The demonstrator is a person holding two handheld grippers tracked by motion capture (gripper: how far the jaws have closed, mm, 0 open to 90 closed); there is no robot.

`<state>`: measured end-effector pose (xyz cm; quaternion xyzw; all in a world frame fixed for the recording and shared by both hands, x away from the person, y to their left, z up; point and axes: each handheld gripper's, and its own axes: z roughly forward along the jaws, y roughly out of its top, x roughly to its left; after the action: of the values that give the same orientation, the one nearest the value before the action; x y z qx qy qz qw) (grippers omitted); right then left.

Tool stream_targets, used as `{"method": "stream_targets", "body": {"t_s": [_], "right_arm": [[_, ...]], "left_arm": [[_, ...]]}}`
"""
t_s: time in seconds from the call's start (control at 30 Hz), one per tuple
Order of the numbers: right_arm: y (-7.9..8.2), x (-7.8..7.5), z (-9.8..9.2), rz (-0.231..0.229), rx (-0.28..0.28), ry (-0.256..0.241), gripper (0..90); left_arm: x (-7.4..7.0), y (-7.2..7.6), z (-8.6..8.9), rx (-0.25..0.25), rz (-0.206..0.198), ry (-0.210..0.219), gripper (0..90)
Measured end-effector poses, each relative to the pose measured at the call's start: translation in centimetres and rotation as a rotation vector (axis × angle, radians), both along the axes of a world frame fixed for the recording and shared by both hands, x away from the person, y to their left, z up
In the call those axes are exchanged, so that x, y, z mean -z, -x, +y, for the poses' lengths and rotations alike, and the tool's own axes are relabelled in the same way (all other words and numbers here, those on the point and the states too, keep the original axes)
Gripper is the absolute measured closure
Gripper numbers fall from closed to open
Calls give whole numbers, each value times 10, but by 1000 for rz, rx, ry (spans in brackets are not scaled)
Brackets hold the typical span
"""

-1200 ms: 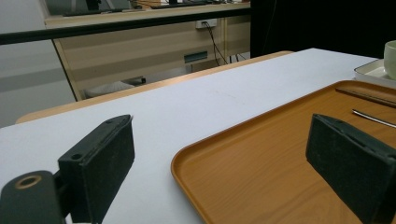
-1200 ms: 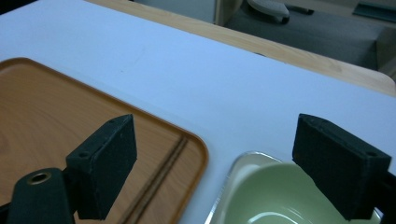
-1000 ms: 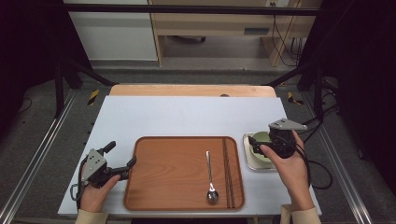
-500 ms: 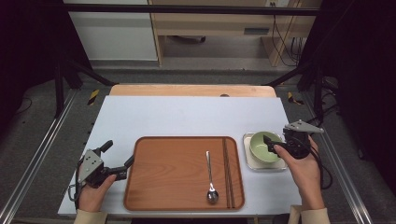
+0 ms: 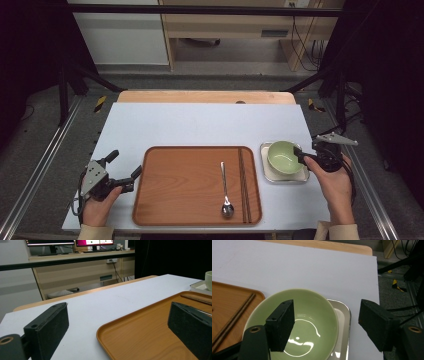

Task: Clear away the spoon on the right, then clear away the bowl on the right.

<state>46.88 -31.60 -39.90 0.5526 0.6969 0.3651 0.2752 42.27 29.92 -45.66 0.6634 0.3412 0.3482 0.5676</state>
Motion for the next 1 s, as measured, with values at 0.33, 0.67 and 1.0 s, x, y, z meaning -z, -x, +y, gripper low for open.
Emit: {"method": "stream_targets", "body": {"t_s": [0.33,0.67,1.0], "right_arm": [[-2,12,-10,42,15,-24,337],[-3,18,-15,69,31,-42,411],[-9,24,-14,112,49,-48,493]], "left_arm": [[1,0,0,-3,2,2,30],[0,0,-1,0,-4,1,32],[0,0,-3,3,0,-7,33]]}}
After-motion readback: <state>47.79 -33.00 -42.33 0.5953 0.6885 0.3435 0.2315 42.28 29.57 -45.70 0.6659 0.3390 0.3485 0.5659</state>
